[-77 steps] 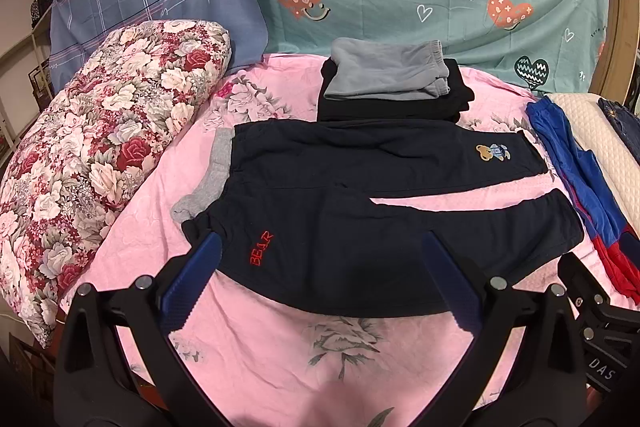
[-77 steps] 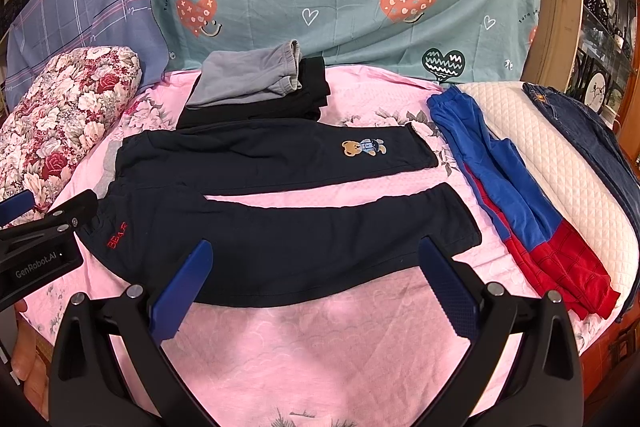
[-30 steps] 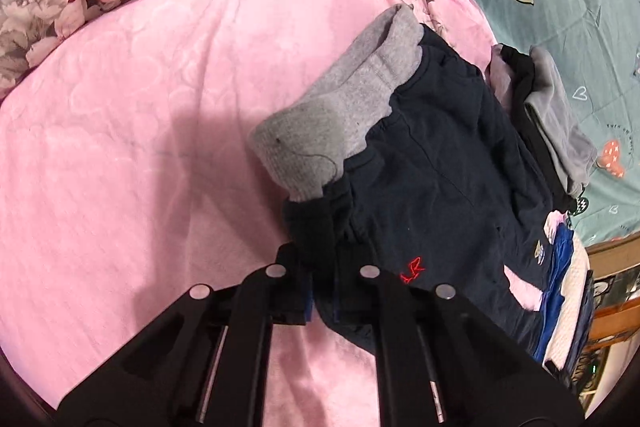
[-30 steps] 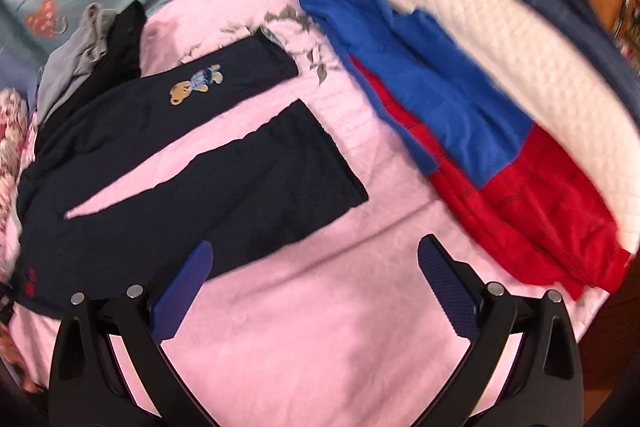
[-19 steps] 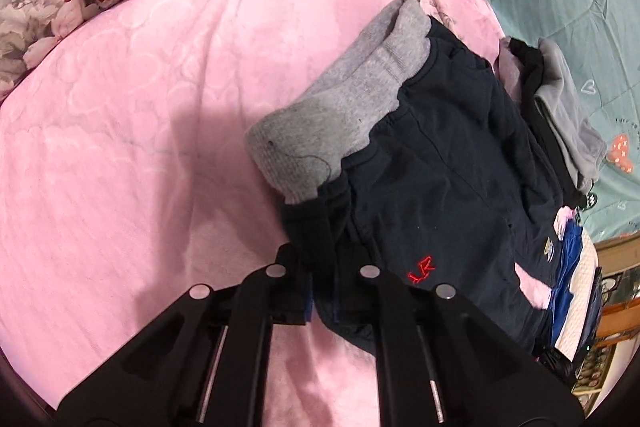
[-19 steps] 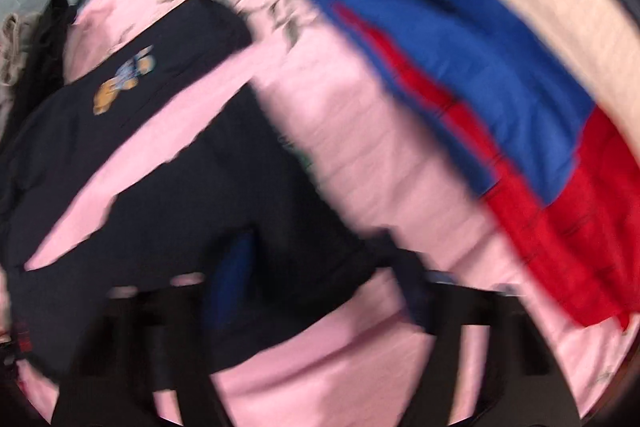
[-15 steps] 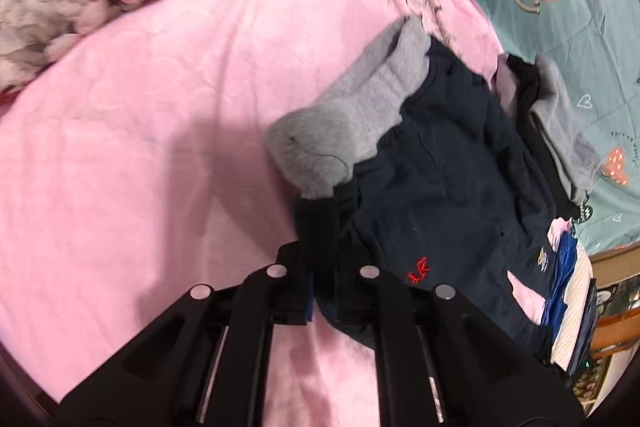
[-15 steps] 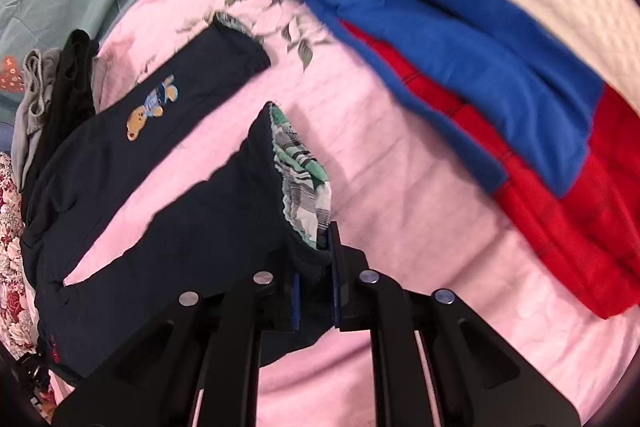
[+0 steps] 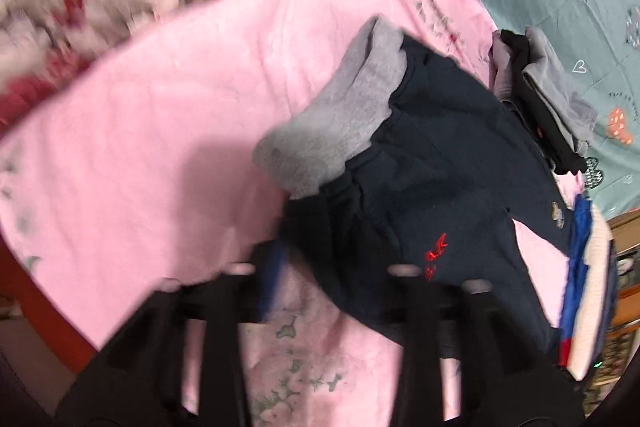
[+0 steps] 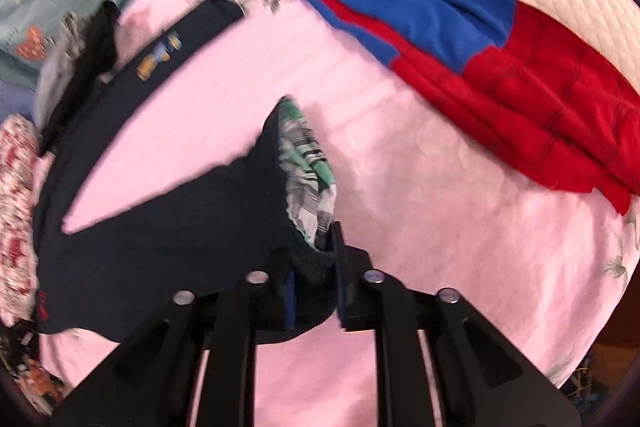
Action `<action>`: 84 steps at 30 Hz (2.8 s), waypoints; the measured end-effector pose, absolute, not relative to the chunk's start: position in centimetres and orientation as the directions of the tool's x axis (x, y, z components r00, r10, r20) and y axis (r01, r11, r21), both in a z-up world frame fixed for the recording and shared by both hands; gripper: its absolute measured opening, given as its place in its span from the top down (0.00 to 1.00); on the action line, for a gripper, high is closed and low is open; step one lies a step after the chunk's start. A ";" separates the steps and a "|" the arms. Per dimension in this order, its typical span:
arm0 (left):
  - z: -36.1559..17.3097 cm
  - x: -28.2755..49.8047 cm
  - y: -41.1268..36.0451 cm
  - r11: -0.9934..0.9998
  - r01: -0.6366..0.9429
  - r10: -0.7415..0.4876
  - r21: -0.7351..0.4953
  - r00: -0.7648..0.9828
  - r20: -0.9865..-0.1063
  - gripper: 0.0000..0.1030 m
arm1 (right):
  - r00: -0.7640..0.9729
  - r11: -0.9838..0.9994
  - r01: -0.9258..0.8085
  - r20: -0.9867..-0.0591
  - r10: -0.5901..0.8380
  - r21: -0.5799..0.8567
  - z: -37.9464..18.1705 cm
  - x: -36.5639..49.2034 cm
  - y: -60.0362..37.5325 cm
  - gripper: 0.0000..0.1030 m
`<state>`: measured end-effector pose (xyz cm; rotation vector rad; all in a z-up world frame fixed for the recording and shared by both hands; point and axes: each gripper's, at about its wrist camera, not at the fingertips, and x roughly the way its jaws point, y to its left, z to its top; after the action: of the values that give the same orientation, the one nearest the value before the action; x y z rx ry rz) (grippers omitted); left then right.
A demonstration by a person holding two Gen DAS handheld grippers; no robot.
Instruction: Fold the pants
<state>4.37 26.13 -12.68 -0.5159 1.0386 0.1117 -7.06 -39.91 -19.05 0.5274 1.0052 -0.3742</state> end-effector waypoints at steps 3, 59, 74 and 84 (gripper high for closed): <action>-8.2 3.1 25.3 0.919 -0.284 -0.046 -0.274 0.613 -0.789 0.19 | 0.420 0.842 0.533 -0.891 -0.173 0.087 -17.1 -6.1 -39.1 0.42; -9.7 30.8 21.3 0.957 0.235 -0.251 -0.171 0.373 -0.893 0.17 | 0.629 0.931 0.222 -0.772 0.089 0.289 -8.0 -0.4 -33.7 0.45; -15.1 31.1 22.9 0.849 0.324 -0.499 -0.418 0.229 -0.836 0.83 | 0.620 0.880 0.357 -0.784 0.027 0.313 -9.3 -5.7 -34.0 0.45; -12.3 27.8 24.6 0.792 0.380 -0.605 -0.479 0.376 -0.702 0.88 | 0.504 0.966 -0.178 -0.826 0.254 0.189 -8.4 7.1 -21.3 0.45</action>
<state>27.81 24.60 -12.27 -0.2541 1.0027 -0.6384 7.13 -21.34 -8.41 0.0829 1.0100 0.2610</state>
